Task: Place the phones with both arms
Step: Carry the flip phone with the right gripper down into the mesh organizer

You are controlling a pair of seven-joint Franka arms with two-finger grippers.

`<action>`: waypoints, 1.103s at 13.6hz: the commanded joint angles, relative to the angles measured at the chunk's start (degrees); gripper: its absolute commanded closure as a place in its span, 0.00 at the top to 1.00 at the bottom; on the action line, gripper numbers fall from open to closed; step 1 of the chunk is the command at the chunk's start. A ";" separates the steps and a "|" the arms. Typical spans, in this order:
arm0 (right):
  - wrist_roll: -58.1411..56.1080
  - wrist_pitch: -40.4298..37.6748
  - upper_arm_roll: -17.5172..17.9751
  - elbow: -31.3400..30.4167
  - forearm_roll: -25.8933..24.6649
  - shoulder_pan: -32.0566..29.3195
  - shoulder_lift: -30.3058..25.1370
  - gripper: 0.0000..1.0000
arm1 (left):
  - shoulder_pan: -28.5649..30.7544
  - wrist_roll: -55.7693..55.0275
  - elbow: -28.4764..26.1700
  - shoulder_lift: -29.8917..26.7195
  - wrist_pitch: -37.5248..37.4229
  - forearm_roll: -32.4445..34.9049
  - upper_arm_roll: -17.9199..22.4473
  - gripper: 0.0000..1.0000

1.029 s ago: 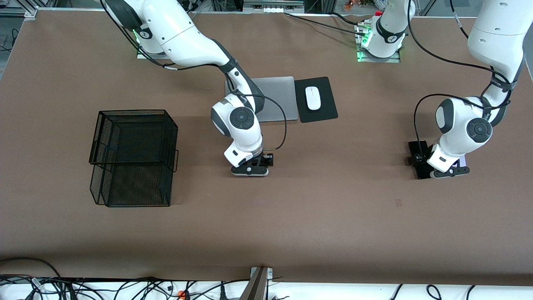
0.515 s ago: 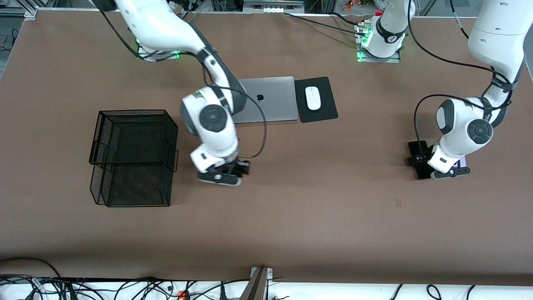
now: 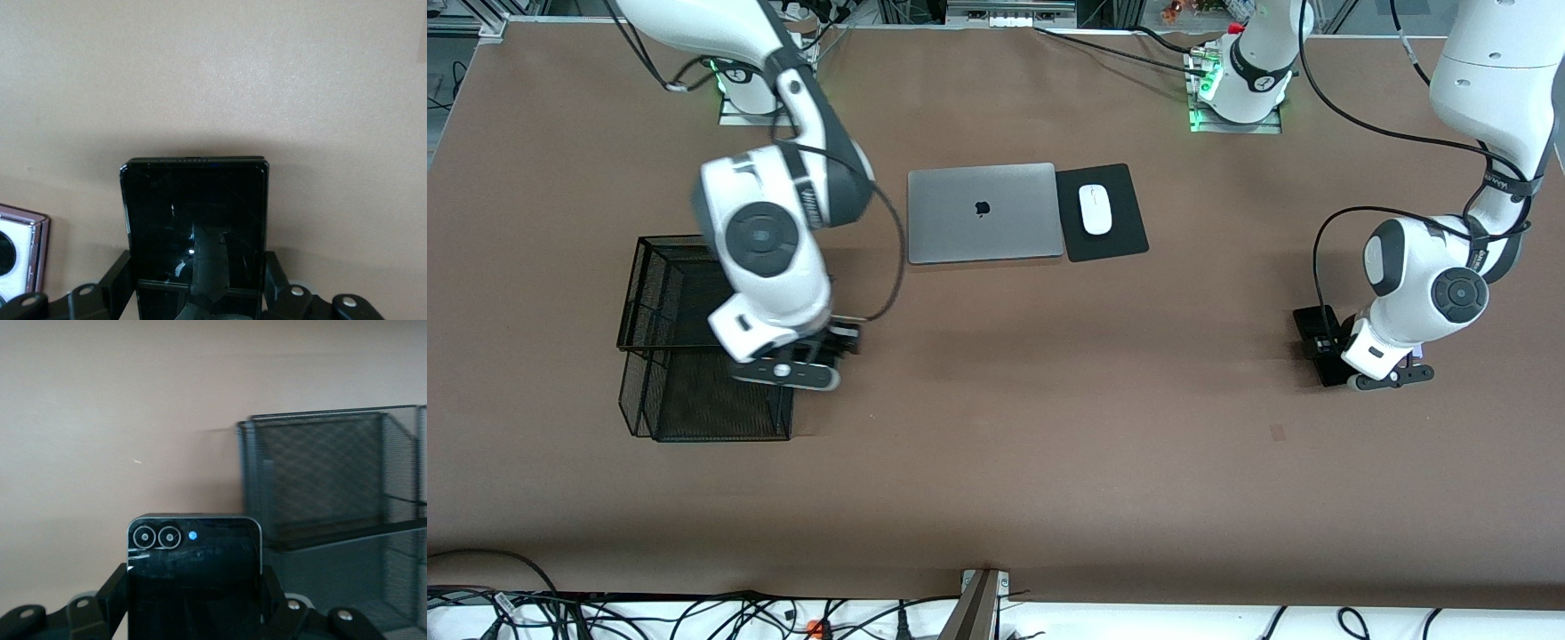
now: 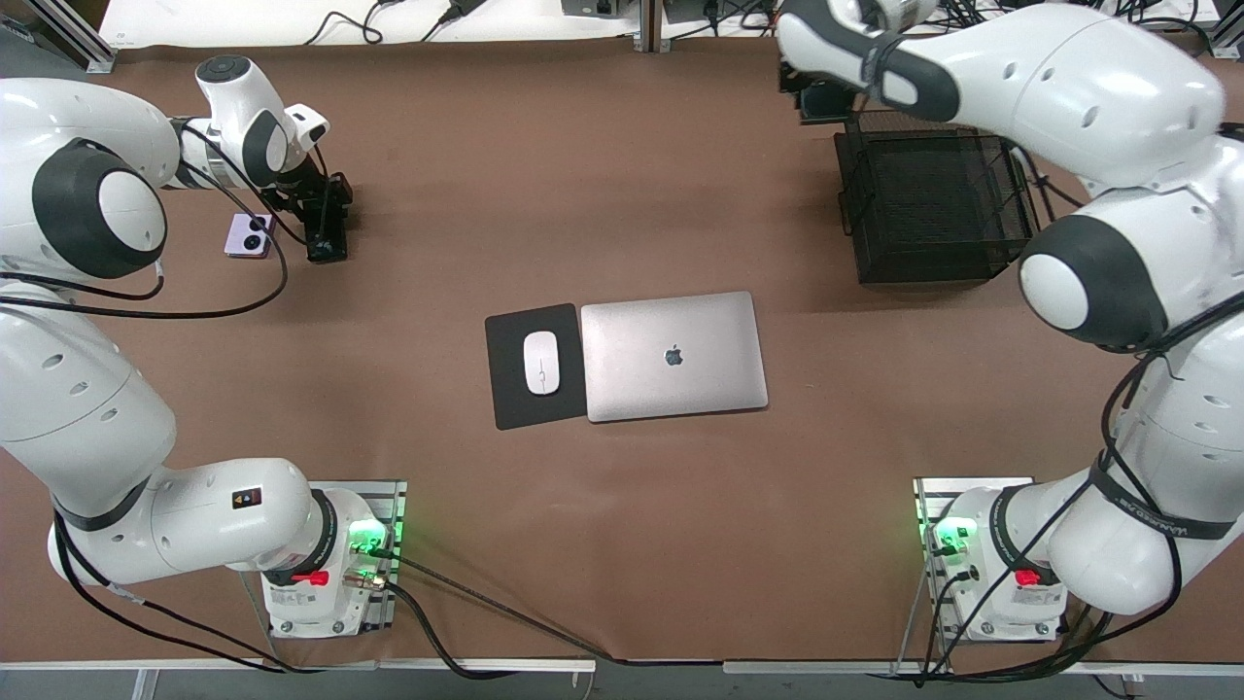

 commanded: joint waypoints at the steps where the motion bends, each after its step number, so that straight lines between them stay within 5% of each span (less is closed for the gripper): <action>1: -14.28 -2.89 -5.46 -5.70 4.96 -1.48 -5.76 0.15 | 0.03 -2.04 2.38 -0.22 -3.17 -0.69 -1.16 0.00; 7: -28.49 -1.94 -16.46 -21.33 6.91 -1.66 -13.41 0.15 | -0.85 -5.37 4.66 -0.13 -6.33 -0.70 -2.04 0.00; 10: -28.58 4.46 -18.49 -31.01 6.92 -1.66 -17.37 0.16 | -3.22 -7.67 6.24 0.13 -7.83 -0.87 -5.28 0.00; 15: -28.49 10.88 -18.58 -34.63 10.15 -1.93 -15.62 0.18 | -13.83 -17.76 11.86 1.09 -14.42 -1.49 -7.67 0.00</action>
